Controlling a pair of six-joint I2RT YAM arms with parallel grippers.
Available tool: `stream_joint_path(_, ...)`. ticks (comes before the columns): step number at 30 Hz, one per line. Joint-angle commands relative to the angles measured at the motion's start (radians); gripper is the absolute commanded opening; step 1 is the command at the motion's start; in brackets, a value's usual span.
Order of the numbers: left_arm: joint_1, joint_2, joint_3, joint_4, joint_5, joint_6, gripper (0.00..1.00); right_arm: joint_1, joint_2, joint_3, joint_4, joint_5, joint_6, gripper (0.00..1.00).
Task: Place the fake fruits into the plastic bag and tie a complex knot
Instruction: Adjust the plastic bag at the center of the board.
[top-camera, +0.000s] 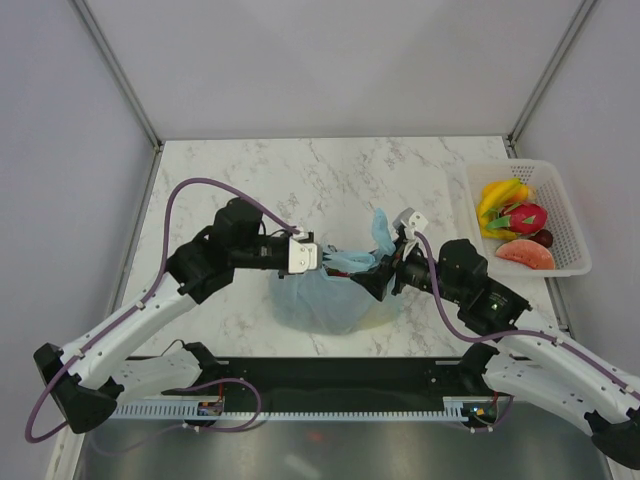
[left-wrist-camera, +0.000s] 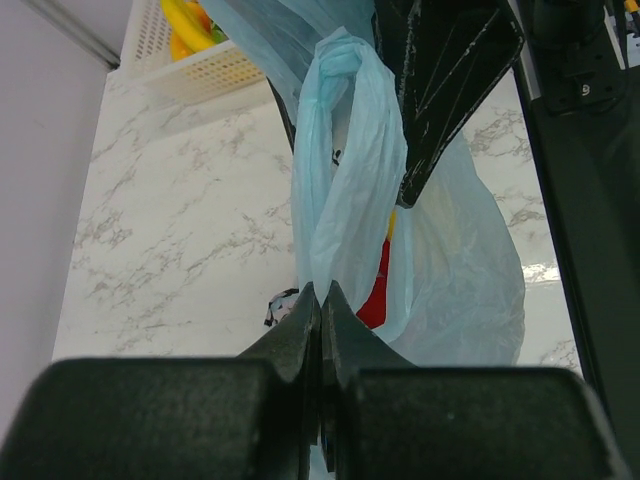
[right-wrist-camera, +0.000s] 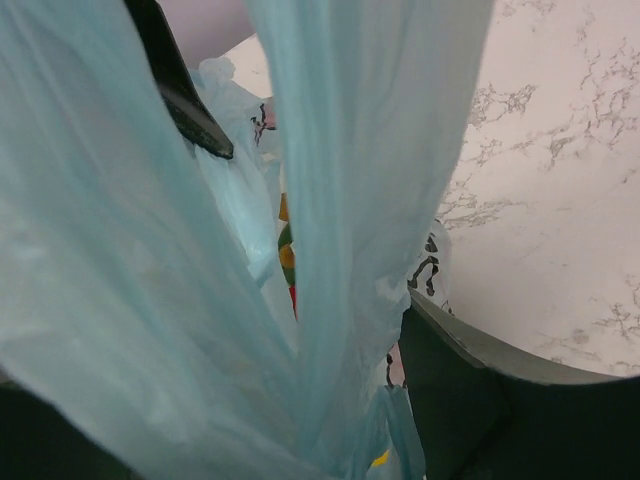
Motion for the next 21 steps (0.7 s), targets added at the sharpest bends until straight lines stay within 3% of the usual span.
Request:
stream_joint_path(1,0.001,-0.020,0.014,-0.023,0.078,0.040,0.02,-0.002,-0.009,0.003,0.014,-0.021,0.006,0.73)
stream_joint_path(7,0.003,-0.029,-0.003,-0.055,0.147,0.077,0.02,-0.001,0.007,0.002,0.016,-0.098,-0.005,0.81)
stream_joint_path(16,0.000,0.058,0.032,-0.063,0.112,0.066,0.02,-0.002,-0.012,-0.006,0.016,-0.147,-0.002,0.94)
stream_joint_path(21,-0.002,0.084,0.034,-0.063,0.104,0.066,0.02,-0.002,-0.013,-0.008,0.013,-0.127,-0.002,0.96)
